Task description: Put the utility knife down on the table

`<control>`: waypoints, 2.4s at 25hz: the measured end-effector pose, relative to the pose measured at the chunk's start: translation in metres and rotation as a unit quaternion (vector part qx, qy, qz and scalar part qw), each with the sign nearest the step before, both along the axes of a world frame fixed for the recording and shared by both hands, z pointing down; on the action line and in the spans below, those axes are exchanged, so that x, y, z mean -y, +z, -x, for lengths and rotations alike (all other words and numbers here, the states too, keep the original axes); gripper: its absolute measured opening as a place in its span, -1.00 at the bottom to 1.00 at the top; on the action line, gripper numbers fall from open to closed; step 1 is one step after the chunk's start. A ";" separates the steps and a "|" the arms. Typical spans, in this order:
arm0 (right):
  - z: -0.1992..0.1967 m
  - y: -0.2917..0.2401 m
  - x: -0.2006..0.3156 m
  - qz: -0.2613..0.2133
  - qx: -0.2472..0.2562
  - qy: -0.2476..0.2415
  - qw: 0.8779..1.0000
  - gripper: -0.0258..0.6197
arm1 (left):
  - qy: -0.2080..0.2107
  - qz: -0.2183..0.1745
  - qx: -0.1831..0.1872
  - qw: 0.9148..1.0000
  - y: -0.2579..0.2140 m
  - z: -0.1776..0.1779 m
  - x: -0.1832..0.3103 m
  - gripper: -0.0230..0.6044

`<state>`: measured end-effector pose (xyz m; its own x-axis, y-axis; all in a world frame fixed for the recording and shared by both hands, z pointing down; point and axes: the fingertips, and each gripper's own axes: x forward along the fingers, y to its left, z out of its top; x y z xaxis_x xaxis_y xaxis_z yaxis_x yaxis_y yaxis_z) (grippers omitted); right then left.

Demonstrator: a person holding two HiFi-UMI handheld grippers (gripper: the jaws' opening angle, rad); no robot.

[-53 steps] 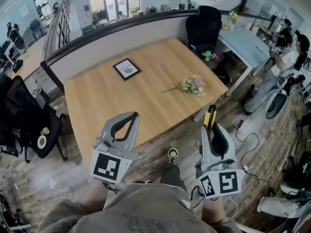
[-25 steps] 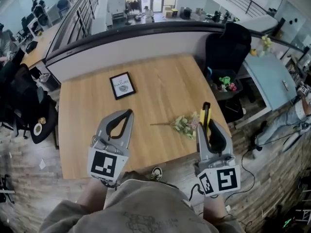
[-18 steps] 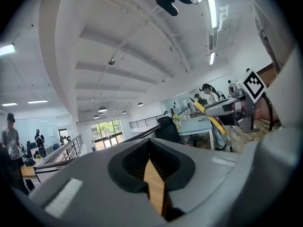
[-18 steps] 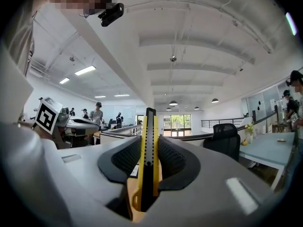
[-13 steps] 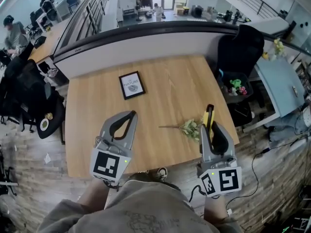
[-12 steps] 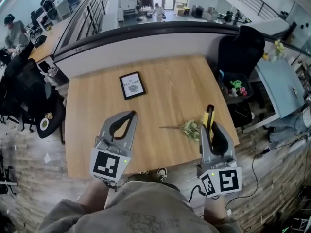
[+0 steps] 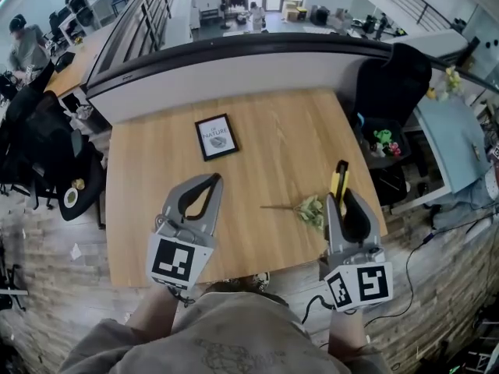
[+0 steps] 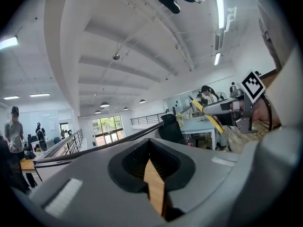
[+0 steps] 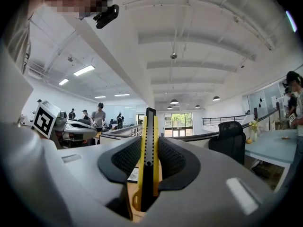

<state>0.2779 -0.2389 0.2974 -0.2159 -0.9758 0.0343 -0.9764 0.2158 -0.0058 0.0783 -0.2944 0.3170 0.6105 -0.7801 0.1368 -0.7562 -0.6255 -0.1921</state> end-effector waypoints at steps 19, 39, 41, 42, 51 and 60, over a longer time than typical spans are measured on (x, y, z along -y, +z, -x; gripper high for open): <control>0.017 0.037 0.210 0.045 -0.020 -0.016 0.999 -0.54 | -0.021 -0.020 0.022 0.999 0.036 0.011 0.159 -0.92; 0.035 0.354 0.283 0.342 -0.085 -0.030 0.935 -0.54 | -0.041 0.209 0.060 0.975 0.279 0.039 0.203 -0.93; 0.036 0.380 0.282 0.365 -0.081 -0.029 0.927 -0.54 | -0.039 0.224 0.064 0.972 0.293 0.039 0.199 -0.92; 0.036 0.392 0.281 0.377 -0.073 -0.026 0.923 -0.54 | -0.038 0.231 0.066 0.970 0.299 0.038 0.195 -0.92; 0.039 0.448 0.275 0.420 -0.061 -0.008 0.905 -0.54 | -0.033 0.267 0.078 0.960 0.331 0.041 0.177 -0.92; 0.036 0.419 0.271 0.406 -0.054 -0.024 0.912 -0.54 | -0.028 0.276 0.074 0.958 0.320 0.046 0.175 -0.92</control>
<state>0.2419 -0.5103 0.7159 -0.2095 -0.6084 0.7655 -0.9704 0.2257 -0.0861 0.0328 -0.4693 0.6373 0.5122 -0.5946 0.6198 -0.7809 -0.6227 0.0480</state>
